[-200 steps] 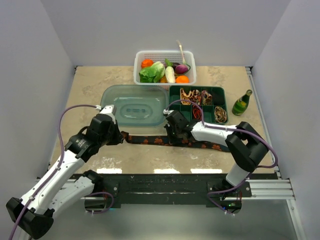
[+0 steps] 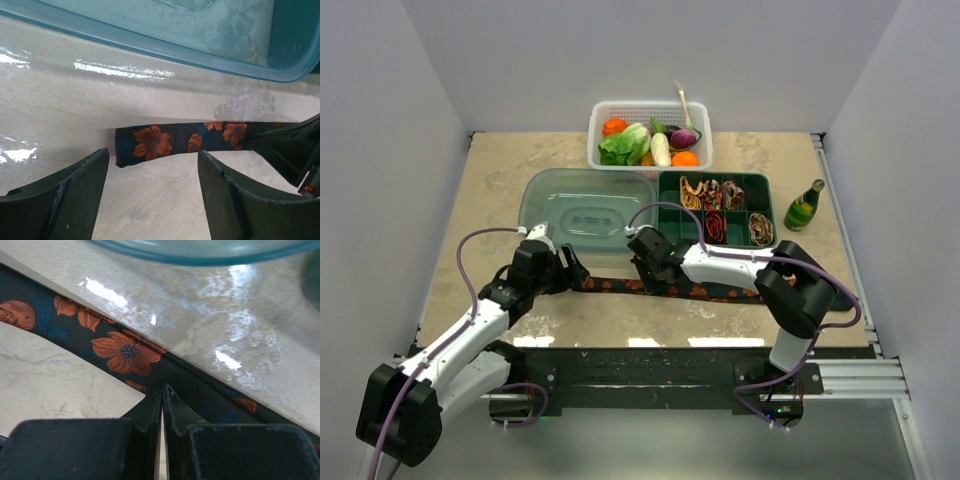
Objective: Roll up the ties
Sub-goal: Roll the tie at the center of the board.
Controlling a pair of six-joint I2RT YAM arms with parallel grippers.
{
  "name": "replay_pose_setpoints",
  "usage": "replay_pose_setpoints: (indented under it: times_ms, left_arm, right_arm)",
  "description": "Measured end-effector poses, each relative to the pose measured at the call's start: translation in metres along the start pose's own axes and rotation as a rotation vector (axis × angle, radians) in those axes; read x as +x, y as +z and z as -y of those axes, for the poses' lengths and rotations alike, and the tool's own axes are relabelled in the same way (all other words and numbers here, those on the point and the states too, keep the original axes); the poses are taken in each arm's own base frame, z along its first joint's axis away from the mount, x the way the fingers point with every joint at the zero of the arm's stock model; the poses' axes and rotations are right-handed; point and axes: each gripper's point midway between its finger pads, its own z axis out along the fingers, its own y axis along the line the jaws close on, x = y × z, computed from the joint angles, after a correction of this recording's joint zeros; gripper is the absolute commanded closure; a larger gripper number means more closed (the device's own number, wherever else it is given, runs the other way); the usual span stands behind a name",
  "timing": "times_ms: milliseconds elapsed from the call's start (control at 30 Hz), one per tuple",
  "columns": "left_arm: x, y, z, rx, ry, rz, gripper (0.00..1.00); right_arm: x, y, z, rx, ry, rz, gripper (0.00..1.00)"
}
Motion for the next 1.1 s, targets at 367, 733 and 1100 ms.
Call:
replay_pose_setpoints:
  times_ms: [367,733,1100]
  left_arm:
    - [-0.001,0.01,0.002,0.049,0.002,0.029,0.32]
    - [0.01,0.011,-0.003,0.101,-0.014,0.05,0.34]
    - [0.011,0.013,-0.002,0.111,-0.042,0.048,0.4]
  right_arm:
    - [0.005,-0.006,0.013,0.017,0.015,-0.016,0.9]
    - [-0.022,-0.03,-0.003,-0.042,0.015,0.043,0.91]
    - [-0.063,-0.008,-0.09,-0.225,-0.079,0.084,0.93]
